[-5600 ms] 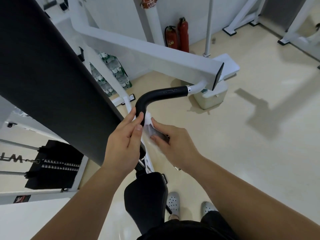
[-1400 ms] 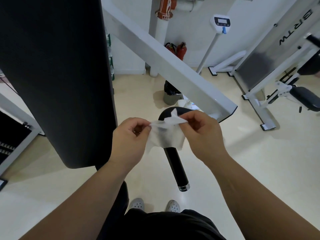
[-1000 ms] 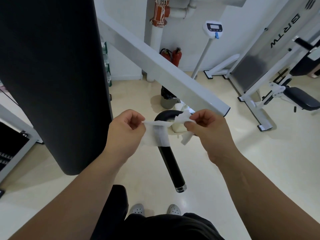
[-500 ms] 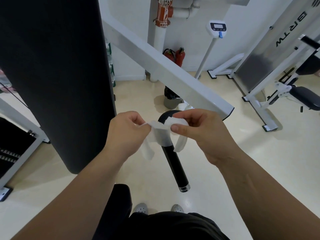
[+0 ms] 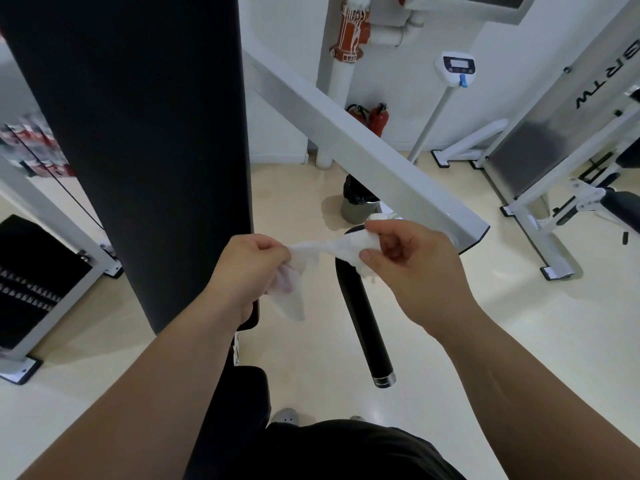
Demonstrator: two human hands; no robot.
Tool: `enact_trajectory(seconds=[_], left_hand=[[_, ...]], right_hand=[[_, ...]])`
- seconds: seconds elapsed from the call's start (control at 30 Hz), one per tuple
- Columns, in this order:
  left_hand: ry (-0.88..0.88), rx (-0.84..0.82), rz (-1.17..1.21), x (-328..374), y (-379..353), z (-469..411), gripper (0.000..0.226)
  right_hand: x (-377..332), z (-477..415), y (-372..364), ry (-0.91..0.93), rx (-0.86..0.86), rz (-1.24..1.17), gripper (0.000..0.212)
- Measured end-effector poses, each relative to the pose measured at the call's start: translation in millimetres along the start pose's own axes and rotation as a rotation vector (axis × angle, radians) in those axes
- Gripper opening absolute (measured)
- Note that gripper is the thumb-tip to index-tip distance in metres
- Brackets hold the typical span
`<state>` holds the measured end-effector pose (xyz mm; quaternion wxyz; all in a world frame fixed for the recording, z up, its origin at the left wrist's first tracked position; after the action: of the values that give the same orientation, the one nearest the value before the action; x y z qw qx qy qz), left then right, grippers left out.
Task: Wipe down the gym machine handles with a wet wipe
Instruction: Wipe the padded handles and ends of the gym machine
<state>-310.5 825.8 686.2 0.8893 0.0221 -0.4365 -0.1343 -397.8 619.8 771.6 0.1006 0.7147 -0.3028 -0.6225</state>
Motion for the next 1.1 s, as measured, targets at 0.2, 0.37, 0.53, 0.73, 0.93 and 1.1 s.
enact_trajectory(seconds=[0.2,0.37,0.53,0.73,0.93,1.1], left_hand=[[-0.05,-0.152,0.134,9,-15,21,0.023],[0.025,-0.354,0.263,5,-40,39,0.039],[-0.096,-0.404,0.197,8,-51,54,0.02],[-0.114,-0.248,0.013,12,-43,30,0.015],[-0.261,-0.054,-0.123,42,-60,3,0.021],[-0.513,0.284,-0.23,30,-56,7,0.025]], right_hand=[[-27,3,-21,0.033,-0.268,-0.374,0.035],[-10,-6,-17,0.018,-0.097,-0.155,0.04],[8,-7,-17,0.015,0.02,-0.058,0.041],[26,4,-3,0.032,0.141,0.047,0.031],[43,36,-25,0.042,-0.003,0.078,0.039],[53,50,-37,0.084,-0.101,0.096,0.052]])
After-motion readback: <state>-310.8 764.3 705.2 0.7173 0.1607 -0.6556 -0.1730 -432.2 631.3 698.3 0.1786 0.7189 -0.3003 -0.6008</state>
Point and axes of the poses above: each hand's wrist, its own z-axis away from the middle knuckle, its own y-axis out of the back of the hand, x = y × z, the point moved 7 cm from there along -z, towards the middle knuckle, and after that the axes turned 13 degrees about y, right-handed, at the moved point
